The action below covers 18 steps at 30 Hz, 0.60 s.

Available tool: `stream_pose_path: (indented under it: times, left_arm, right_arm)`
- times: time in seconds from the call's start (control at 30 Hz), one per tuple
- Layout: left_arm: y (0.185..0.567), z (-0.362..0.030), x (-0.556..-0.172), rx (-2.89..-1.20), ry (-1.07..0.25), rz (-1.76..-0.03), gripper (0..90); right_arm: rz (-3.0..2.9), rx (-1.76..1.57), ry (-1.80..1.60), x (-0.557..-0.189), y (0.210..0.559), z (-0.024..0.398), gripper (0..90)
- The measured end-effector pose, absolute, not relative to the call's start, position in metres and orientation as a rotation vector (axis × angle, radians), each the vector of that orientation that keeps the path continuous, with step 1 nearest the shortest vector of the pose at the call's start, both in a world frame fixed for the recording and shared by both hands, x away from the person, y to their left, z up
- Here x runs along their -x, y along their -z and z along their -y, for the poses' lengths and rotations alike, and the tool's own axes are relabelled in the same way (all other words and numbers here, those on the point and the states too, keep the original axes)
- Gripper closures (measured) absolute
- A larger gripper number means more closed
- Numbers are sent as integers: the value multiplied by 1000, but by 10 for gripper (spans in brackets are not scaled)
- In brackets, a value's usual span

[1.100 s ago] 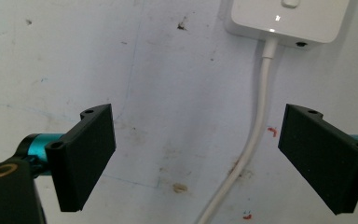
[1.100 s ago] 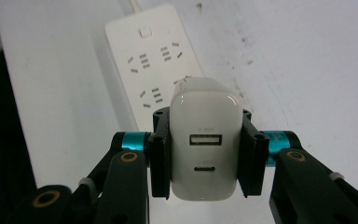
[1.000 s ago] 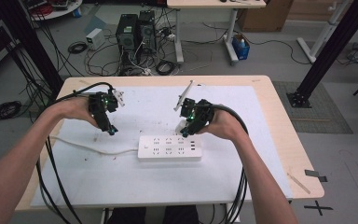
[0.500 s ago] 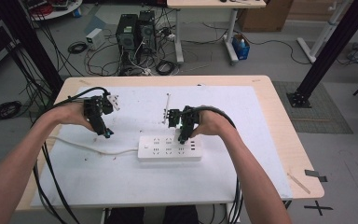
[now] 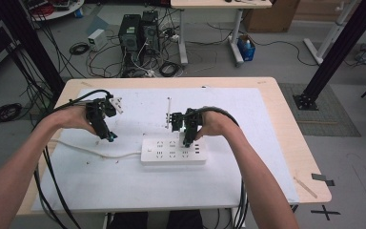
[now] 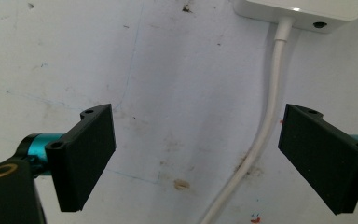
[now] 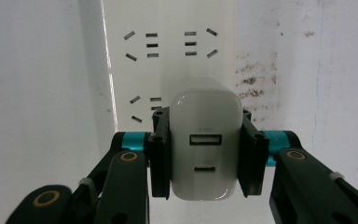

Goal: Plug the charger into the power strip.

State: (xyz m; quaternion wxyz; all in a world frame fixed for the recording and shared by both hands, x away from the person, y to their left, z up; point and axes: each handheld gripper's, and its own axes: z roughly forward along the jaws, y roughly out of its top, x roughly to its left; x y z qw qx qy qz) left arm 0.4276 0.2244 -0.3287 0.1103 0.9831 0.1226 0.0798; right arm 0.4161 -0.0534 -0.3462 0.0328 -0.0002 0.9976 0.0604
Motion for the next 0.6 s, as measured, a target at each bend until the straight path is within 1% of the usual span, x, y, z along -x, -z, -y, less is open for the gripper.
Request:
stream_pose_path:
  times: [0.6]
  left_arm:
    - [331,-226,-424,-2883,-224,-367,111]
  right_arm:
    - [-3079,37,-128,-417,353,43,625]
